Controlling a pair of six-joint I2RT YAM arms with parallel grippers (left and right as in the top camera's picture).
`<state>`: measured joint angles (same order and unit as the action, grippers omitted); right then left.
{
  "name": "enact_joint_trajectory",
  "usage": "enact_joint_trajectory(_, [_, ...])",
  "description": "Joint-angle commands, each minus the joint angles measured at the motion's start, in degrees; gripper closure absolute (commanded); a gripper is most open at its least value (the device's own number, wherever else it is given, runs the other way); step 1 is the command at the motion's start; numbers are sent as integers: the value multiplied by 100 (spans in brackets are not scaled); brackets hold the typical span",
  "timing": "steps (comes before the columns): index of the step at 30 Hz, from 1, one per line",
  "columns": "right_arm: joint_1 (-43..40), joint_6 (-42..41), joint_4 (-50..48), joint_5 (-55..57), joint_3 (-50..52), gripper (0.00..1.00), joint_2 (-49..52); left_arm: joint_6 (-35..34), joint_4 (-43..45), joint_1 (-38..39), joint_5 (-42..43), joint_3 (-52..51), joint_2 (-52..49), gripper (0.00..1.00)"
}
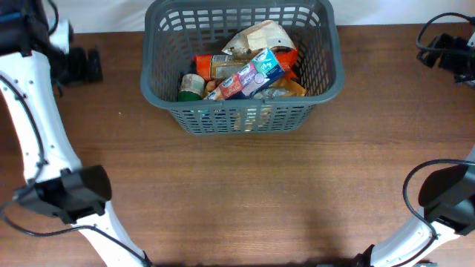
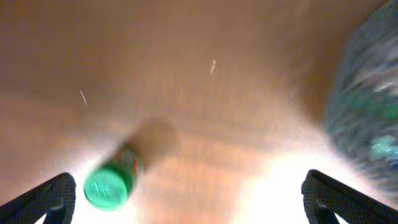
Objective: Pack container
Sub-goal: 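Move the left gripper back to the second green-lidded jar, then grasp the second green-lidded jar with the left gripper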
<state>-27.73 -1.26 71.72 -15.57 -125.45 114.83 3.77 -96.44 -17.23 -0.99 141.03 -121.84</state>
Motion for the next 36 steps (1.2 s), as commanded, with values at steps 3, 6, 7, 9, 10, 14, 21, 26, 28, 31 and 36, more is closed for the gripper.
enact_joint_trajectory(3, [0, 11, 2, -50, 20, 1, -96, -120, -26, -570, -439, -1569, -96, 1])
enact_joint_trajectory(6, [0, 11, 2, -50, 20, 1, -96, -118, -28, -767, -588, -2111, -96, 1])
enact_joint_trajectory(7, [0, 11, 2, -50, 20, 1, -96, -120, -24, -824, -660, -2267, -96, 1])
enact_joint_trajectory(9, [0, 11, 2, -50, 20, 1, -96, -122, 44, -942, -841, -2588, -96, 1])
enact_joint_trajectory(10, [0, 11, 2, -50, 20, 1, -96, -122, 83, -1001, -896, -2721, -96, 1])
enact_joint_trajectory(14, [0, 11, 2, -50, 20, 1, -96, -120, 428, -1274, -1088, -3237, -96, 1])
enact_joint_trajectory(21, [0, 11, 2, -50, 20, 1, -96, -181, 769, -1952, -820, -3543, -98, 1])
enact_joint_trajectory(26, [0, 11, 2, -50, 20, 1, -96, 199, 940, -2199, -417, -3613, -98, 0])
enact_joint_trajectory(28, [0, 11, 2, -50, 20, 1, -96, 507, 1132, -2258, 22, -3713, -98, 3])
enact_joint_trajectory(31, [0, 11, 2, -50, 20, 1, -96, 643, 1550, -2267, 127, -4087, -98, 4])
enact_joint_trajectory(36, [0, 11, 2, -50, 20, 1, -96, 640, 2162, -2264, 127, -4572, -98, 9])
